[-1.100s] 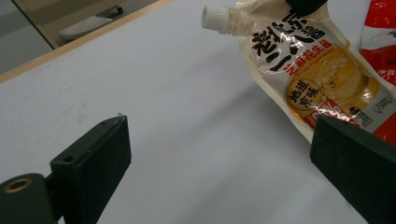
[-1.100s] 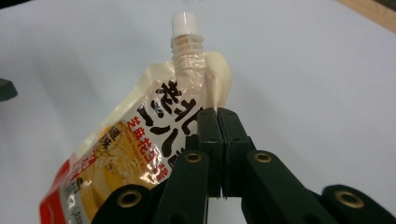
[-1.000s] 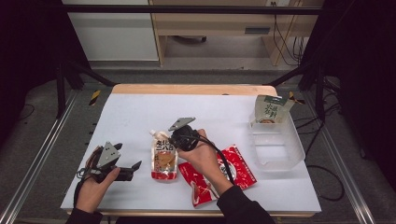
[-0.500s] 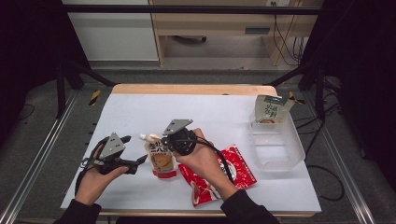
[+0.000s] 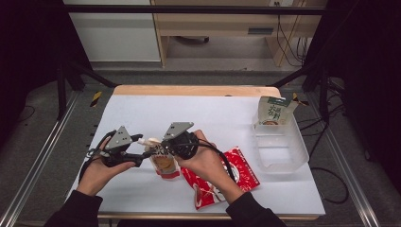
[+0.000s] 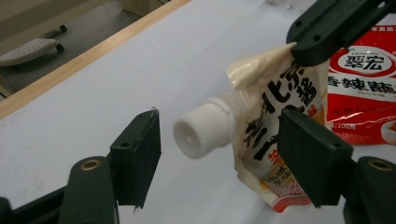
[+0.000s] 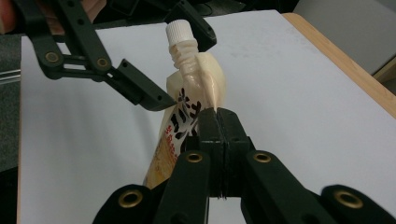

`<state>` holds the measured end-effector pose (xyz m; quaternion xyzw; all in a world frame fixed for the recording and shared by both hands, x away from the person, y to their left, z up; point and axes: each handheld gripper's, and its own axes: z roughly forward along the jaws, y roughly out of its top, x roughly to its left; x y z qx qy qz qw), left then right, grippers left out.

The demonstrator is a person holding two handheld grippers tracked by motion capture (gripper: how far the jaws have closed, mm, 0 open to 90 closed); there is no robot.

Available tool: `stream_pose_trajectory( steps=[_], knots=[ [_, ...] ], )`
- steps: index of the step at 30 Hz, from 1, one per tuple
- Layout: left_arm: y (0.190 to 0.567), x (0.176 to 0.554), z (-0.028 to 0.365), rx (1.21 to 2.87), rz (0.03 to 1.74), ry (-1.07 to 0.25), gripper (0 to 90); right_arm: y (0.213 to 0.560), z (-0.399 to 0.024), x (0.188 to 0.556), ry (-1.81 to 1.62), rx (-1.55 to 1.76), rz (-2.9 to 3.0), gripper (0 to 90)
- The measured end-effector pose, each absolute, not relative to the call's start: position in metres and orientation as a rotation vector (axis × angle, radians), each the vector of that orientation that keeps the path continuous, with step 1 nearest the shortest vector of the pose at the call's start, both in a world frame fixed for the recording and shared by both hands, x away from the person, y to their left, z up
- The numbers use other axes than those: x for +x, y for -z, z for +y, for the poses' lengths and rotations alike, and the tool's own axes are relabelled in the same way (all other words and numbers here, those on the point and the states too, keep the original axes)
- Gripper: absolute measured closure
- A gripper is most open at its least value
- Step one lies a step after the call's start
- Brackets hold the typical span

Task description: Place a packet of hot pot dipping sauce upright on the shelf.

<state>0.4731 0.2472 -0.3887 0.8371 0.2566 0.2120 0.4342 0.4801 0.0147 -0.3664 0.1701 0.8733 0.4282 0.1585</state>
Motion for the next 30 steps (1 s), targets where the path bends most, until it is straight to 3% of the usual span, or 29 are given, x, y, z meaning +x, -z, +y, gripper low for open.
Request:
stream_pose_trajectory(
  steps=[6, 15, 21, 30],
  knots=[
    [0.384, 0.478, 0.242, 2.087, 0.601, -0.478, 39.5, 0.364, 0.013, 0.481, -1.217, 0.468, 2.515, 90.0],
    [0.377, 0.474, 0.239, 2.129, 0.586, -0.448, 64.7, 0.364, 0.007, 0.48, -1.201, 0.476, 2.515, 90.0],
    [0.37, 0.47, 0.233, 2.155, 0.562, -0.412, 70.5, 0.364, -0.001, 0.479, -1.211, 0.49, 2.511, 90.0],
    [0.344, 0.469, 0.222, 2.176, 0.522, -0.443, 71.9, 0.349, -0.013, 0.479, -1.26, 0.519, 2.478, 90.0]
  ],
)
